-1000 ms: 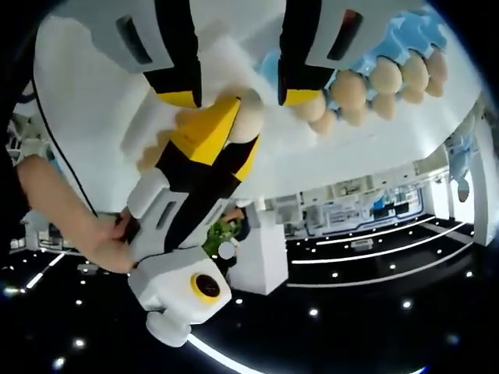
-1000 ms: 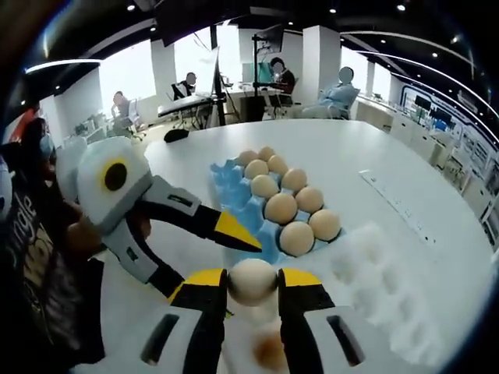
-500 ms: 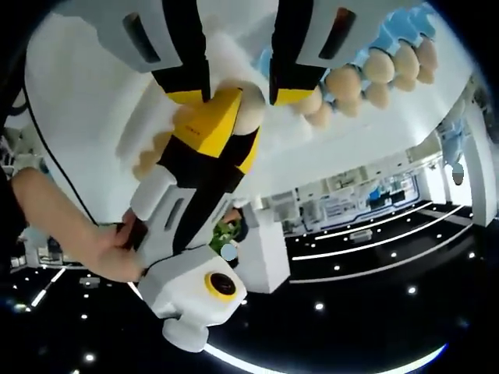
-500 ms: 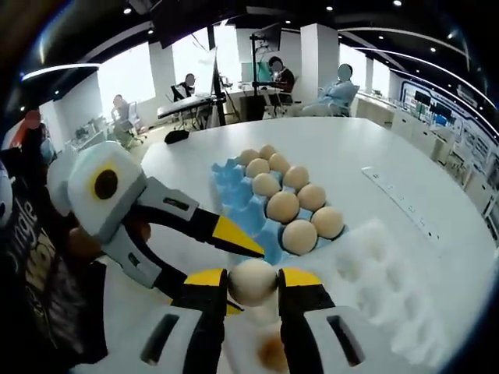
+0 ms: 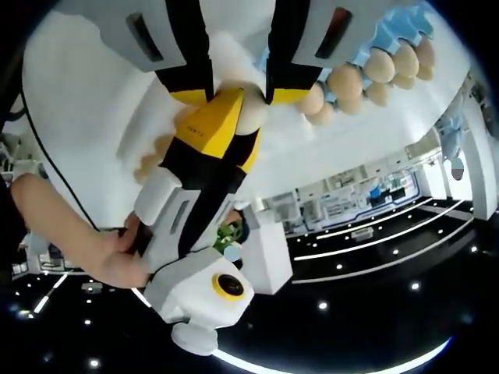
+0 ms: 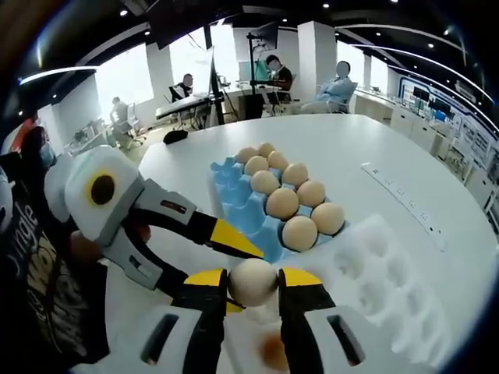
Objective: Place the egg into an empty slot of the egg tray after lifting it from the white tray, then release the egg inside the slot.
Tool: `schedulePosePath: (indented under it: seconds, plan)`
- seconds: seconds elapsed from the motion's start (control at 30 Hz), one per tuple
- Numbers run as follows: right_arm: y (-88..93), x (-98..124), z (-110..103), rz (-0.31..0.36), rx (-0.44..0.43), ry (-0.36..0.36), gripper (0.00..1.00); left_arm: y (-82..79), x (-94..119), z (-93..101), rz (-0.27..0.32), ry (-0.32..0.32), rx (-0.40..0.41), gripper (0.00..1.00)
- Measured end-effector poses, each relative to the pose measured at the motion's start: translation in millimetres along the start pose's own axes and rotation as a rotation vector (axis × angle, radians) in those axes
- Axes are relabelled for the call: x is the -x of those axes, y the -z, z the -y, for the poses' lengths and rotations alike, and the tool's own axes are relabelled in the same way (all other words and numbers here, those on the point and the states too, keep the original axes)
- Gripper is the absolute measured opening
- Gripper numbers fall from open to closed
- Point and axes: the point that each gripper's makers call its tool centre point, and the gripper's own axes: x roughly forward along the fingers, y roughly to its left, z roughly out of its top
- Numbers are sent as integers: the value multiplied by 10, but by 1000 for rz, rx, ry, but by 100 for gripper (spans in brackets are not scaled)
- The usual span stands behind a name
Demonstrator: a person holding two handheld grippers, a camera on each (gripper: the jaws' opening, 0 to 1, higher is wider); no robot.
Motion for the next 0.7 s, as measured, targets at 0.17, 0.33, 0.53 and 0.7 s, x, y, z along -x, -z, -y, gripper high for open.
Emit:
schedulePosePath:
  seconds: [0.17,0.33,0.53,0.7]
  plan:
    - [-15,8,-23,23,-1,-12,29,10,20,-6,6,7,39,26]
    - [-31,33,62,34,8,8,34,6,11,-11,11,10,53,26]
    - [-19,111,70,68,-10,5,36,12,23,-31,16,10,74,26]
    - [25,184,14,110,-38,15,36,15,39,-66,19,8,91,26]
